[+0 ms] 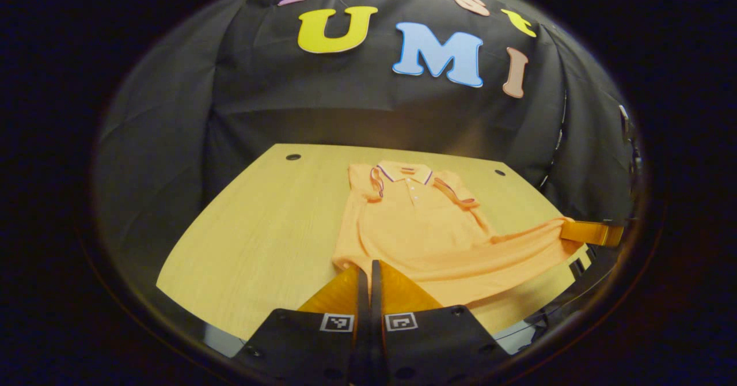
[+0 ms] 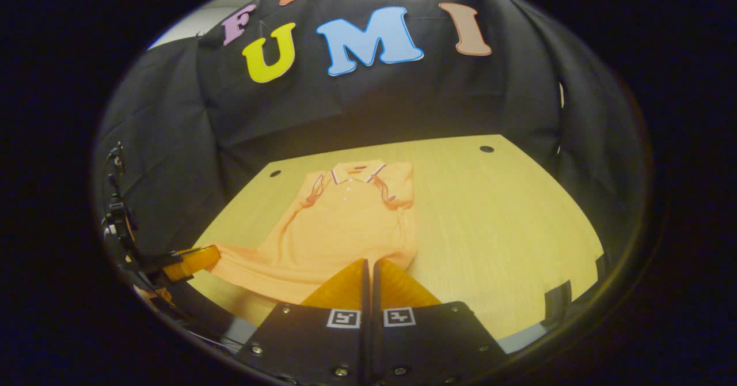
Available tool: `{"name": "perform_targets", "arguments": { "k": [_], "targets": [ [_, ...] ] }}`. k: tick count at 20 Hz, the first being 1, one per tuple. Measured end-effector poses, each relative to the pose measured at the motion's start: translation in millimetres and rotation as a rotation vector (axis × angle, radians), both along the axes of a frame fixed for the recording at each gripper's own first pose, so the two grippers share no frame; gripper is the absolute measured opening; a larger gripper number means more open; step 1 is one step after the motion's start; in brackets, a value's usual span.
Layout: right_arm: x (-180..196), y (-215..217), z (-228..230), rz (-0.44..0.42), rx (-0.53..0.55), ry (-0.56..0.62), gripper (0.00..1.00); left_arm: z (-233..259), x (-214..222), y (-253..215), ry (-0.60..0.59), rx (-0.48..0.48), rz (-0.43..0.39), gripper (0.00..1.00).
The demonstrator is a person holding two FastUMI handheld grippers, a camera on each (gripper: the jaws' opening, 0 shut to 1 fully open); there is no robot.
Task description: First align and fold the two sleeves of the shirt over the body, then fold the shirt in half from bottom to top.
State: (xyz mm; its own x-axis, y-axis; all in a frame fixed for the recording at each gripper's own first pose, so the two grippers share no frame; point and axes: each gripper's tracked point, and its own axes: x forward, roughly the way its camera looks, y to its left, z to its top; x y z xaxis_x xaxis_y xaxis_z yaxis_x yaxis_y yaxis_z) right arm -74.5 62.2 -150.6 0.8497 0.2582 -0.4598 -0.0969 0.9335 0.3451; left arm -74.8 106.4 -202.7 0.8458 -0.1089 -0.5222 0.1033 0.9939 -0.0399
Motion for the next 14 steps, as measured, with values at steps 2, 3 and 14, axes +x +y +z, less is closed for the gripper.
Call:
{"name": "perform_targets", "arguments": {
  "k": [2,3,14],
  "targets": [
    [22,-3,12,-0.022,-0.002,-0.019,0.01,11,27,-3,-0.018,-0.016,-0.01,0.06],
    [35,-5,20,-0.031,-0.003,-0.029,0.0,16,42,-4,-0.029,-0.024,-0.011,0.06],
    [173,-5,58,-0.106,-0.074,-0.055,0.0,52,214,-5,-0.096,-0.105,-0.061,0.06]
  ]
}}
